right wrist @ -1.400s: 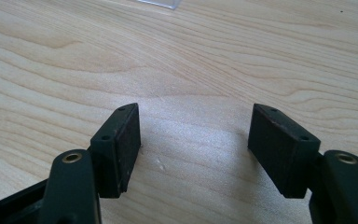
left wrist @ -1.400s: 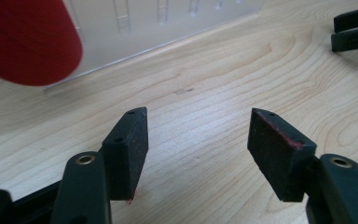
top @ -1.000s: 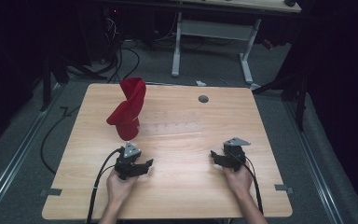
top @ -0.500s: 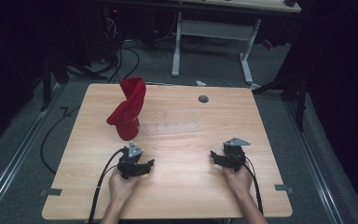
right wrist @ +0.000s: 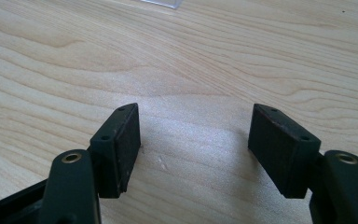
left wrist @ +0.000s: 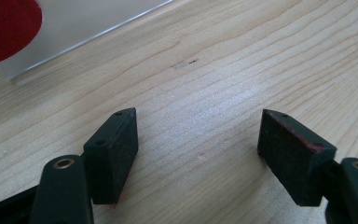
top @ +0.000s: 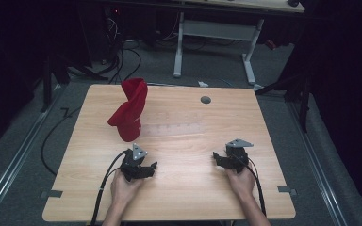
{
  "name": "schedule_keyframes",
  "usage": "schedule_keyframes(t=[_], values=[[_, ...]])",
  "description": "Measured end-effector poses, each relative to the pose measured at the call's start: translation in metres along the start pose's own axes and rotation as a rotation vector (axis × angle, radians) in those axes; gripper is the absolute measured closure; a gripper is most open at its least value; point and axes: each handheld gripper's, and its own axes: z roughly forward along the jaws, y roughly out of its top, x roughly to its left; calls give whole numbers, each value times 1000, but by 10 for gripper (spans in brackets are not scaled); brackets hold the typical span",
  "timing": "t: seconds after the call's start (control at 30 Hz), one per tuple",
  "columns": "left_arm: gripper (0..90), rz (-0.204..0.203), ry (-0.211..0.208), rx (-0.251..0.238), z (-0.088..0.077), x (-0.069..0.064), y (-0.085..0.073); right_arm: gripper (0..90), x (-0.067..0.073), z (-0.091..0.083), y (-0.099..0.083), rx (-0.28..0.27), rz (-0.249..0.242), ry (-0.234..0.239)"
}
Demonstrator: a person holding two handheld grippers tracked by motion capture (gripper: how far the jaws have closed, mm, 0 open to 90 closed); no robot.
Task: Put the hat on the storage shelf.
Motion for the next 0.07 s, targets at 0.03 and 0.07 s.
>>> schedule_keyframes(t=[0.03, 0.07], values=[[290, -2, -2, 1, 0, 0, 0, 344, 0, 0, 0, 0, 1, 0], [291, -2, -2, 1, 0, 0, 0, 344, 0, 0, 0, -1, 0, 0]])
